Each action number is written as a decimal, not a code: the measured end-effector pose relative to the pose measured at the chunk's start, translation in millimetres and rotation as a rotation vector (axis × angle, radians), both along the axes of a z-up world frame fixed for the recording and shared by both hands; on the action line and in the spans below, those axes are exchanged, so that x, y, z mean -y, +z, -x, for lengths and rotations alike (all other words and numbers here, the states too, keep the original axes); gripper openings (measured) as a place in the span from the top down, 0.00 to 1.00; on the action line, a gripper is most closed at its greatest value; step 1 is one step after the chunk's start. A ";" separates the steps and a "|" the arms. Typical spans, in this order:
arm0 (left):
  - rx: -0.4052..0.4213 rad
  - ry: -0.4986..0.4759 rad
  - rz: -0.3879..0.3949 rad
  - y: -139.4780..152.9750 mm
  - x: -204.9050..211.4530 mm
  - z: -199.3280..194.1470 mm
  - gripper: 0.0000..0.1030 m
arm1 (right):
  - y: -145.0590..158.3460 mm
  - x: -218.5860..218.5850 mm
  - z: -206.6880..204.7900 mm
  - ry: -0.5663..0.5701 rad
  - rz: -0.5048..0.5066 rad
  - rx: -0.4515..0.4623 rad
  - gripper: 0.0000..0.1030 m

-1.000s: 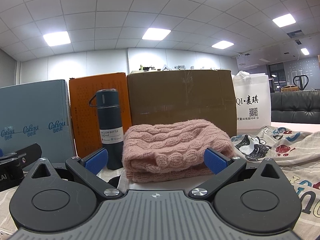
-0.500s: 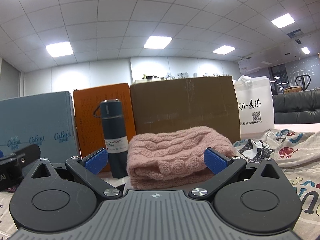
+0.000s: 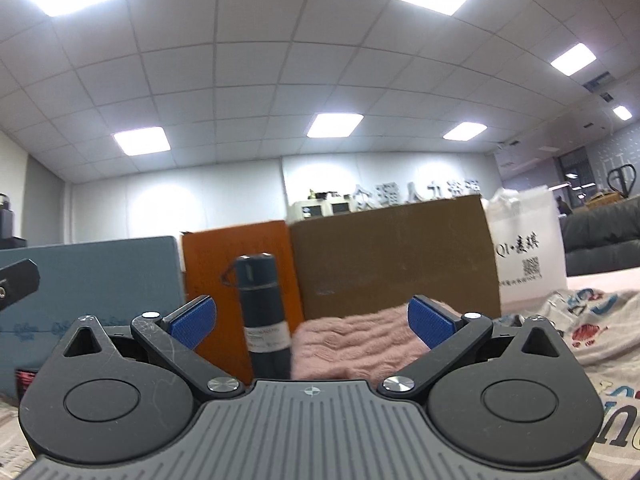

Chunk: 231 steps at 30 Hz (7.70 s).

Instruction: Fold clothes

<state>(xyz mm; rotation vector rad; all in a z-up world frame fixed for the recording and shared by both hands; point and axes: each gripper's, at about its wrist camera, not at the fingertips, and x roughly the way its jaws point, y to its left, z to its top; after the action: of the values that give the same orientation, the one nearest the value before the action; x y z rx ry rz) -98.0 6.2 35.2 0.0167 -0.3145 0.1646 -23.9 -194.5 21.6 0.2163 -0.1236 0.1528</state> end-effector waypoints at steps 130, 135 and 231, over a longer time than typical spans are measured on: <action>-0.672 -0.474 0.252 -35.4 -231.1 206.0 0.75 | -9.8 -66.5 -63.1 0.526 -0.052 -0.689 0.25; -0.715 -0.282 0.290 -35.9 -255.7 219.3 0.42 | 0.1 -34.8 -32.0 0.492 -0.094 -0.739 0.18; -0.848 -0.125 0.136 -21.4 -222.4 -111.7 0.33 | -37.6 -119.8 -113.9 0.374 0.461 -0.660 0.21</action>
<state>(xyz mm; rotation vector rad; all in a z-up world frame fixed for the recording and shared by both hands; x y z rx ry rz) 13.7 228.6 13.7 -0.0669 0.5412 0.0432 90.1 -74.8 -16.0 -0.1804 0.6091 0.4658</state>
